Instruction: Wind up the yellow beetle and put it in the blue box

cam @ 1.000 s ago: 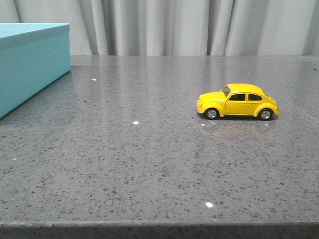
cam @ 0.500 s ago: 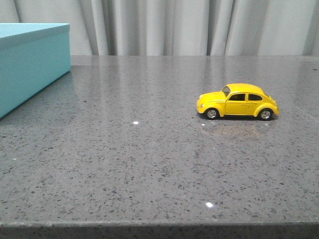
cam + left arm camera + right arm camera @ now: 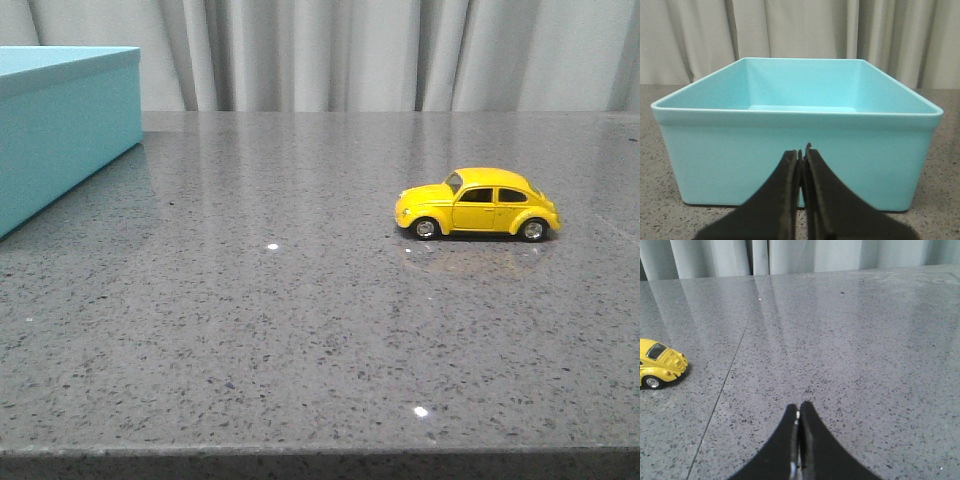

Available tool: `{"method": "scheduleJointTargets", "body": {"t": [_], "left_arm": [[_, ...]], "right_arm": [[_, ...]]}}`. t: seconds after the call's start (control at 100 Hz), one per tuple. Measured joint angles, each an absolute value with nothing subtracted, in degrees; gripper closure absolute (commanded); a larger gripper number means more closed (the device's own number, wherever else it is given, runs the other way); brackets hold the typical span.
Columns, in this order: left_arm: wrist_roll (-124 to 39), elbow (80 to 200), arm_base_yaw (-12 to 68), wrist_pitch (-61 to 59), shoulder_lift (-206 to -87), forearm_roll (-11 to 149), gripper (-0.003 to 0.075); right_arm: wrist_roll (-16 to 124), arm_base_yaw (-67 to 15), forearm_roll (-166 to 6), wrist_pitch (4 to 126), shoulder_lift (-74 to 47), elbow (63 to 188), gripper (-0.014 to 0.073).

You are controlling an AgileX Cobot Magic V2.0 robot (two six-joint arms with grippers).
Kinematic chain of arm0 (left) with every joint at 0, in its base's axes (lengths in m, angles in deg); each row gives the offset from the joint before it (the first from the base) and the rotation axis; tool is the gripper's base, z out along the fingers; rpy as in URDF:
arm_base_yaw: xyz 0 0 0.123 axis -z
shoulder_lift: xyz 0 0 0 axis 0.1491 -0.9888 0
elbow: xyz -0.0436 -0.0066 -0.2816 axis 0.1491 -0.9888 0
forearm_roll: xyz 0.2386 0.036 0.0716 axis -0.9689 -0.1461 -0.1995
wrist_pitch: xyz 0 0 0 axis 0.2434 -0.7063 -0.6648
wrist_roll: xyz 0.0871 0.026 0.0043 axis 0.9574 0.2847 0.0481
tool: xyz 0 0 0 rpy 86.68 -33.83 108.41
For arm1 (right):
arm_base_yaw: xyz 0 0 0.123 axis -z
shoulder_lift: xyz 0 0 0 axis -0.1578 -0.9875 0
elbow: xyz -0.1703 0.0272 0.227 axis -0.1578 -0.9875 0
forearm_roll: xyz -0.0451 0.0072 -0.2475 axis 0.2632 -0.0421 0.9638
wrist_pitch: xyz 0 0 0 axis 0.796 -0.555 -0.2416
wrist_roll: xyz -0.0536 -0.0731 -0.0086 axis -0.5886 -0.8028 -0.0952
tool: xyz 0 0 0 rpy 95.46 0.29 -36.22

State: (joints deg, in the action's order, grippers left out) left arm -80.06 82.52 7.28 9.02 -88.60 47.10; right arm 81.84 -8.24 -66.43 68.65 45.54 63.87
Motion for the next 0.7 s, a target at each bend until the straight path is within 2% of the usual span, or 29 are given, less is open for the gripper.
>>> {"method": "scheduleJointTargets", "body": {"t": [0.35,0.7], "left_arm": [[-80.06,82.52,7.28,17.06,-88.60,47.10,0.0741],[-80.06,82.65,7.28,16.53,-88.60,47.10,0.0741]], "right_arm": [[81.84,-8.24,-66.43,68.65,45.54,63.87,0.0661],[81.84,-8.24,-70.27,65.91,45.54,66.14,0.0658]]}}
